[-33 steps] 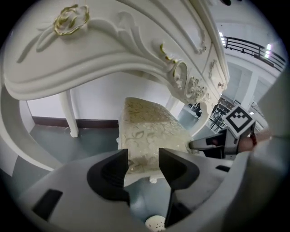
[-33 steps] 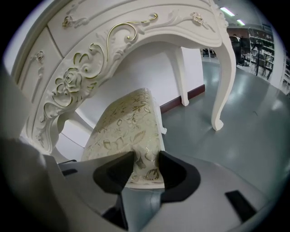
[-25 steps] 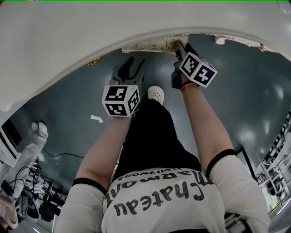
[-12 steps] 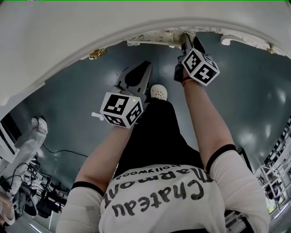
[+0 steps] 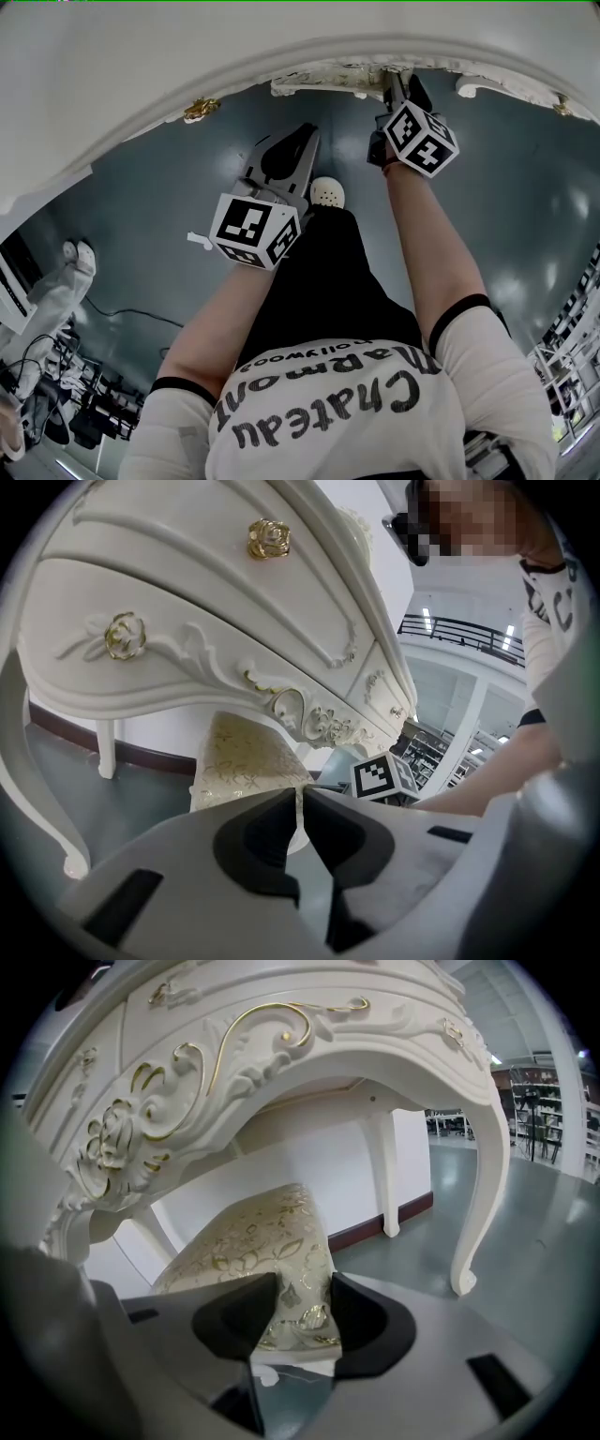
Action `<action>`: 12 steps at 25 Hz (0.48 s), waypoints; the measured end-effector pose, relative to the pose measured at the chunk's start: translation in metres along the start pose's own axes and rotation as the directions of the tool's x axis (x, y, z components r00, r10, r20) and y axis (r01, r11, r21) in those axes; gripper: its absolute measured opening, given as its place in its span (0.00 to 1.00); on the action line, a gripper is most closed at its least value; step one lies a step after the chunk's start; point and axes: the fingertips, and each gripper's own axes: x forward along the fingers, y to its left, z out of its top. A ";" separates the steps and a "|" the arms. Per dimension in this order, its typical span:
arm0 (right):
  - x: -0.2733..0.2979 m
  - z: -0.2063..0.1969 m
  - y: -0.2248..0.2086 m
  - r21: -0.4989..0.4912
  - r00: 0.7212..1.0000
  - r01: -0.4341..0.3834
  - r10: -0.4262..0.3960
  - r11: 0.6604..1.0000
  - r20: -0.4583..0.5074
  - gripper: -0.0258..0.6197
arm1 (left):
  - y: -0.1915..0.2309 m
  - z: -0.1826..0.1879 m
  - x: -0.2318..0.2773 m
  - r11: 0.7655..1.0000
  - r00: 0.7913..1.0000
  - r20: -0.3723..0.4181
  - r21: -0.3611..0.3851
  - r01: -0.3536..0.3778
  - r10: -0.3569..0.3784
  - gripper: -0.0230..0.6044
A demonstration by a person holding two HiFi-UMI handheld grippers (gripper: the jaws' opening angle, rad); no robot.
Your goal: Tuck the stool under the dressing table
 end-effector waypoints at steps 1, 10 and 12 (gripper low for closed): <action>0.001 0.002 -0.002 -0.004 1.000 0.001 -0.001 1.000 0.007 0.35 | 0.000 0.001 0.000 1.000 1.000 0.005 0.005 -0.001 0.001 0.11; 0.015 0.018 -0.023 -0.033 0.999 -0.014 0.015 0.999 0.034 0.35 | -0.004 0.010 0.008 0.998 0.999 0.034 0.056 -0.004 0.002 0.11; 0.020 0.026 -0.029 -0.048 0.999 -0.022 0.024 0.999 0.043 0.35 | -0.007 0.010 0.010 0.998 0.999 0.033 0.060 0.002 -0.004 0.11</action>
